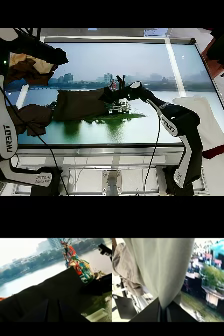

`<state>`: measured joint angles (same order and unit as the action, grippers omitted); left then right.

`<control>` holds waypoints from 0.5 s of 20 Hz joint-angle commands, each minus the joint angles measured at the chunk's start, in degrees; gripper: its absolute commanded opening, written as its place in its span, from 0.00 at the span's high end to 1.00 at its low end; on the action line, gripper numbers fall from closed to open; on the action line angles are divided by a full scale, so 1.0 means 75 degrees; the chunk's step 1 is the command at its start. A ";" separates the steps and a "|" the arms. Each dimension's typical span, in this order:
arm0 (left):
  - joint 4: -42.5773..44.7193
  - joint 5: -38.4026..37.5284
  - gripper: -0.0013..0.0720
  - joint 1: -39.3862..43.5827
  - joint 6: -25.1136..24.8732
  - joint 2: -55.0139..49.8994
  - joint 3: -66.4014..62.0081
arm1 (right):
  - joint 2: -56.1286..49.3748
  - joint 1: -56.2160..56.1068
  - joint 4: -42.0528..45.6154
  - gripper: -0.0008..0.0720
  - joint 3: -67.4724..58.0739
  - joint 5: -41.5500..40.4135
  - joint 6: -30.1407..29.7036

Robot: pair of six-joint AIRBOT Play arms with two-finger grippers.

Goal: Fold the shirts.

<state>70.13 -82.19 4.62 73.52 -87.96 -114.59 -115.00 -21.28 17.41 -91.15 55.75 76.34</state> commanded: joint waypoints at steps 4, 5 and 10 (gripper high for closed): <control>0.0592 -0.0055 0.80 -0.0003 0.0003 0.0006 0.0003 | 0.0615 0.1454 -0.0020 0.95 -0.0670 0.0396 -0.0093; 0.0653 -0.0055 0.80 -0.0003 0.0003 0.0006 0.0003 | 0.0868 0.1821 0.0064 0.95 -0.0670 0.0393 -0.0050; 0.0659 -0.0055 0.80 -0.0003 0.0026 0.0006 0.0003 | 0.2573 0.4167 0.1049 0.95 -0.0670 0.0580 0.0676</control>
<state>74.59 -82.56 4.62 73.54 -87.96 -114.59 -102.26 0.67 20.88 -95.94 58.92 78.22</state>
